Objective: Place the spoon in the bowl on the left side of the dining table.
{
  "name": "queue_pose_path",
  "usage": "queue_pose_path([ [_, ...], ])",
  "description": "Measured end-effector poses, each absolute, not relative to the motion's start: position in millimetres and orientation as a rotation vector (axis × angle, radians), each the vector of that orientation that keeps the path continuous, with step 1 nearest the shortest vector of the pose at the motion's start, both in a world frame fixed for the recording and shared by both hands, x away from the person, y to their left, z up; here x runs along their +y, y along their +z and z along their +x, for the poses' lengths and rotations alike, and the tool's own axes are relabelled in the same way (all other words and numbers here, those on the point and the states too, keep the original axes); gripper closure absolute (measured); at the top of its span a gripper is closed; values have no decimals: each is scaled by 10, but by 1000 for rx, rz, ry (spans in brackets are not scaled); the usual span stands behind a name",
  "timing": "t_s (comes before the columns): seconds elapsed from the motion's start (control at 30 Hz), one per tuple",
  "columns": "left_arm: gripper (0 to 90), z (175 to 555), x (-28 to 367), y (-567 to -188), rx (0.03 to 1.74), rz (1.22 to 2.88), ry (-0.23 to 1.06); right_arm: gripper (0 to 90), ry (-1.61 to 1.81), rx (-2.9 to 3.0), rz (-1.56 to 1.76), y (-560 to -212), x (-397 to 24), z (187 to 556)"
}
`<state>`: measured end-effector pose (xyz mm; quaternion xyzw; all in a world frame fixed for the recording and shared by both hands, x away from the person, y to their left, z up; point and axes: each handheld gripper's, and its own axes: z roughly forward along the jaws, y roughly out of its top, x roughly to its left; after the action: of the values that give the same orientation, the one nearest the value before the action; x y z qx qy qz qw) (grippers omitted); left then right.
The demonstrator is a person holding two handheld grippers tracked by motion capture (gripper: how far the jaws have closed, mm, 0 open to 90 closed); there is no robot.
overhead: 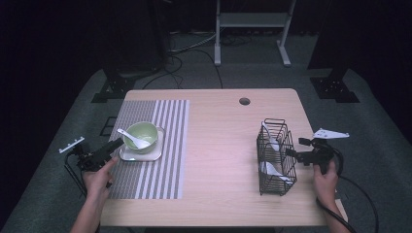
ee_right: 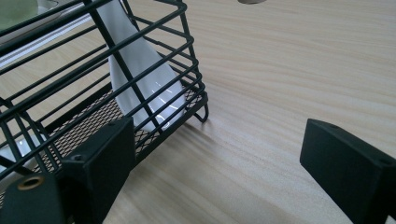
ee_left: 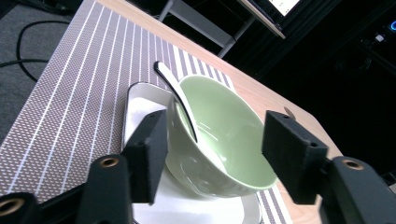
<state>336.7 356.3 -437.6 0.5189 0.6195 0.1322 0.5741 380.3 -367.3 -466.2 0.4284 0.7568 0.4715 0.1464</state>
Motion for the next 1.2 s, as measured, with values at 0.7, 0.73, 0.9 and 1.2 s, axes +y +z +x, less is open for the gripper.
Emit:
queue_pose_path([
  [0.7, 197, 3256, 3278, -4330, 1402, 1345, 337, 94, 1361, 2183, 1227, -4660, -3671, 3798],
  [0.73, 191, 3250, 3264, -4332, 1398, 1354, 339, 94, 1361, 2183, 1228, -4659, -3670, 3797],
  [0.9, 175, 3224, 3194, -4347, 1382, 1388, 335, 95, 1362, 2183, 1226, -4659, -3670, 3797],
  [1.2, 173, 3165, 3059, -4336, 1343, 1447, 345, 95, 1363, 2183, 1225, -4658, -3670, 3794],
])
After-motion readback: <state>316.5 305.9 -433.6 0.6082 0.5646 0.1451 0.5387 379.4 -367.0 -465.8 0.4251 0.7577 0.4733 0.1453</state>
